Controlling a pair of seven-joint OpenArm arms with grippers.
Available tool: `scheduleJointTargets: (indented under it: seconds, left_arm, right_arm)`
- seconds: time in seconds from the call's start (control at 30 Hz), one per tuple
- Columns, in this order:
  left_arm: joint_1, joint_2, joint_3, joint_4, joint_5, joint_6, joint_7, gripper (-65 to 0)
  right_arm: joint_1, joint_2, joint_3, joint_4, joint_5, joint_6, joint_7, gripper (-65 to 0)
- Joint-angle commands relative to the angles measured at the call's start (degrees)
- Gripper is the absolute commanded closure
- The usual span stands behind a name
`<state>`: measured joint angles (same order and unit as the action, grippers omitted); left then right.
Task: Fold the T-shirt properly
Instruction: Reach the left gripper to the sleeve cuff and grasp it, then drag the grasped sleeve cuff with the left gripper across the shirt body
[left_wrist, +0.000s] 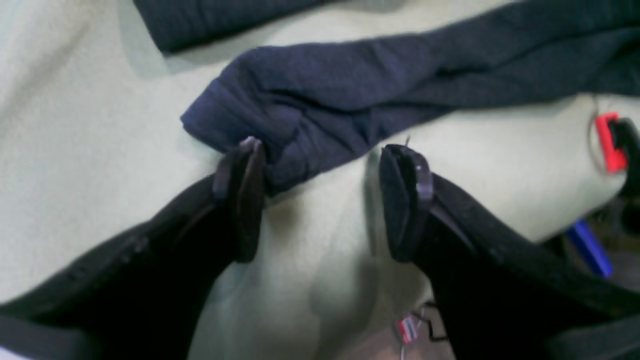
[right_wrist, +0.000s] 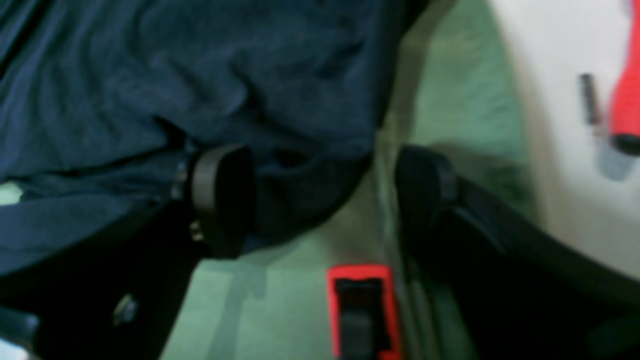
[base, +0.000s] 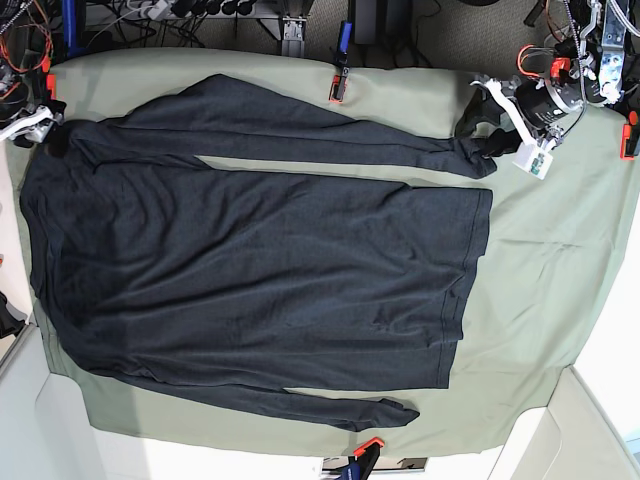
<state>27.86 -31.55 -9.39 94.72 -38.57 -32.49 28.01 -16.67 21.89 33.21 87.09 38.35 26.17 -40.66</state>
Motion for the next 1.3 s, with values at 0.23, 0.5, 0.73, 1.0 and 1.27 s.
scheduleJointTargets:
  seconds: [0.23, 0.5, 0.73, 1.0, 1.27]
  left_arm:
    - [-0.24, -0.68, 0.07, -0.24, 0.28, 0.31, -2.34, -38.8]
    - [-0.04, -0.68, 0.07, -0.24, 0.26, 0.31, -2.47, -38.8]
    - [-0.07, -0.68, 0.07, -0.24, 0.24, 0.28, -2.49, -38.8]
    - [-0.02, -0.68, 0.07, -0.24, 0.22, -0.20, -2.47, -38.8]
    - [-0.07, -0.63, 0.11, -0.24, 0.24, -1.64, -2.54, -6.9]
  right_arm:
    - [1.57, 1.11, -5.01, 0.72, -1.77, 0.55, 0.31, -44.5]
    - [2.01, 1.11, -2.93, 6.05, -2.62, -0.28, -2.93, -44.5]
    - [1.86, 1.09, -1.97, 7.96, -2.60, -0.26, -4.50, -44.5]
    - [1.88, 1.09, -1.97, 4.46, -2.60, -0.26, -3.45, -44.5]
    - [1.92, 1.09, -1.99, 3.43, -3.89, -0.26, -0.31, -14.6]
